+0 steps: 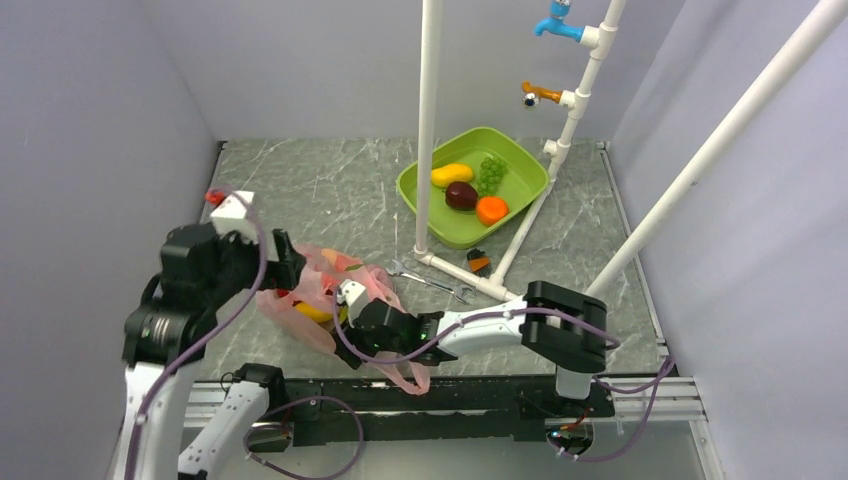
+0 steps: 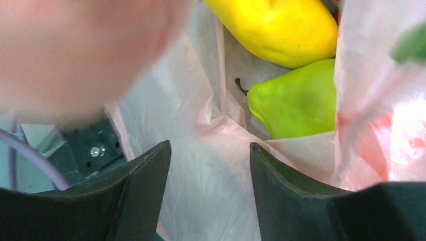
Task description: Take the fake fruits out of the plastic bag
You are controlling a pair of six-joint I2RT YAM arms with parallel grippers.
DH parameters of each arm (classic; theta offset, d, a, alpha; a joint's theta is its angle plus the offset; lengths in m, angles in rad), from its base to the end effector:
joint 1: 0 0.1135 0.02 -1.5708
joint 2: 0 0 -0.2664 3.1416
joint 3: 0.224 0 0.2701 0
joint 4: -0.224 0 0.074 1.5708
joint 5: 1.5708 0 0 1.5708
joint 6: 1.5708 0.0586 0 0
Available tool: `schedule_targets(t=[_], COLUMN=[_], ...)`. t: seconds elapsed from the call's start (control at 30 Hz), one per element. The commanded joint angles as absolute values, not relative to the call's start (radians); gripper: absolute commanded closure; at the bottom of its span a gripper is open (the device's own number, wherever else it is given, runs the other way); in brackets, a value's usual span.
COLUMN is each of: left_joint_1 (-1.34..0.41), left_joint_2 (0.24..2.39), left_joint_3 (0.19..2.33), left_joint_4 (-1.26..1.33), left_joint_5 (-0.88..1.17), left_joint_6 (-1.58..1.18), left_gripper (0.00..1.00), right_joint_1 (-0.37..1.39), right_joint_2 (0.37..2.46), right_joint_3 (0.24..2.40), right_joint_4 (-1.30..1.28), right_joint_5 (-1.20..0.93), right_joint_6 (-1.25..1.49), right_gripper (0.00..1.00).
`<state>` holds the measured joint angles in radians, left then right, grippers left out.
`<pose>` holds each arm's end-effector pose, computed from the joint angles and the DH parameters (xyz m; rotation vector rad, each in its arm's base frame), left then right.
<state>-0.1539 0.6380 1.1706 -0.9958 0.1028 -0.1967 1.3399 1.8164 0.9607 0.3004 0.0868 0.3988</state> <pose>0.1184 -0.0245 0.3985 0.0213 2.0466 -0.3242 0.1000 0.4031 0.1426 -0.9801 2.0478 0.9011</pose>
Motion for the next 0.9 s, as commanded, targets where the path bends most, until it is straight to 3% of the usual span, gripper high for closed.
schedule_targets(t=[0.0, 0.17, 0.57, 0.83, 0.87], left_joint_1=[-0.157, -0.180, -0.531, -0.630, -0.630], left_joint_2=[0.778, 0.833, 0.837, 1.029, 1.061], left_joint_3=[1.151, 1.085, 0.986, 1.050, 1.063], left_joint_4=[-0.969, -0.918, -0.941, -1.030, -1.048], left_joint_5=[0.359, 0.517, 0.103, -0.160, -0.218], left_joint_6=[0.052, 0.128, 0.007, -0.062, -0.076], left_gripper=[0.01, 0.01, 0.01, 0.01, 0.05], right_joint_1=[1.341, 1.339, 1.333, 1.317, 1.316], right_joint_2=[1.717, 1.646, 1.639, 1.607, 1.605], right_joint_3=[0.926, 0.852, 0.791, 0.753, 0.746], right_joint_4=[0.381, 0.424, 0.436, 0.456, 0.462], right_joint_5=[0.081, 0.098, 0.109, 0.125, 0.129], right_joint_6=[0.446, 0.467, 0.506, 0.506, 0.506], right_gripper=[0.35, 0.32, 0.40, 0.40, 0.40])
